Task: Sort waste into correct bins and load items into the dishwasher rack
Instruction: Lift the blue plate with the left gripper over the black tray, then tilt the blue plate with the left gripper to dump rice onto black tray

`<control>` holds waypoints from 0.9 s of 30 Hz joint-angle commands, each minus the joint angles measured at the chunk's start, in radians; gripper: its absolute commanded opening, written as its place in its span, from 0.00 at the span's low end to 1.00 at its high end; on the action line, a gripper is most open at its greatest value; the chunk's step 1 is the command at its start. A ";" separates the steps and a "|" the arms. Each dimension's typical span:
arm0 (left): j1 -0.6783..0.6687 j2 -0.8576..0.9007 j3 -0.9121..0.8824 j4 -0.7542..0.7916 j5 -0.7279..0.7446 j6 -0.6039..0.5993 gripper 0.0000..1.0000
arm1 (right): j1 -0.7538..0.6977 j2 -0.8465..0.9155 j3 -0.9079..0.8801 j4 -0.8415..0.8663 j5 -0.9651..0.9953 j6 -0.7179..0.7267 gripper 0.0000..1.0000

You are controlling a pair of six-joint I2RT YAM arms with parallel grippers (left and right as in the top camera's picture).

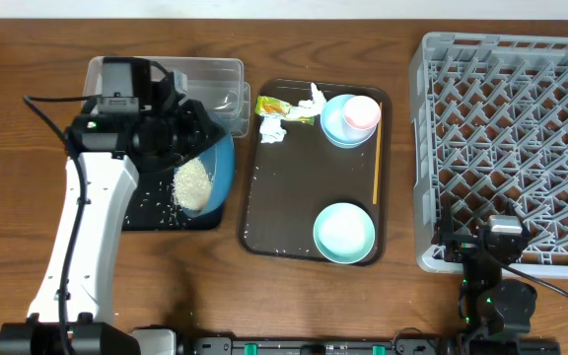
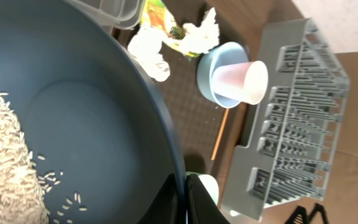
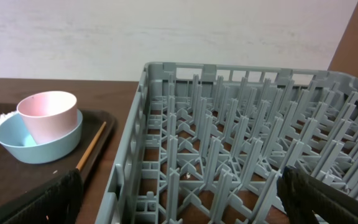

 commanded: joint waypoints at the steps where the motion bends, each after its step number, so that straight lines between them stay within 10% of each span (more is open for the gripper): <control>1: 0.030 -0.012 0.000 0.003 0.104 0.030 0.06 | -0.007 -0.001 -0.001 -0.004 0.003 -0.008 0.99; 27: 0.243 -0.010 -0.130 0.040 0.398 0.120 0.06 | -0.007 -0.001 -0.001 -0.004 0.003 -0.008 0.99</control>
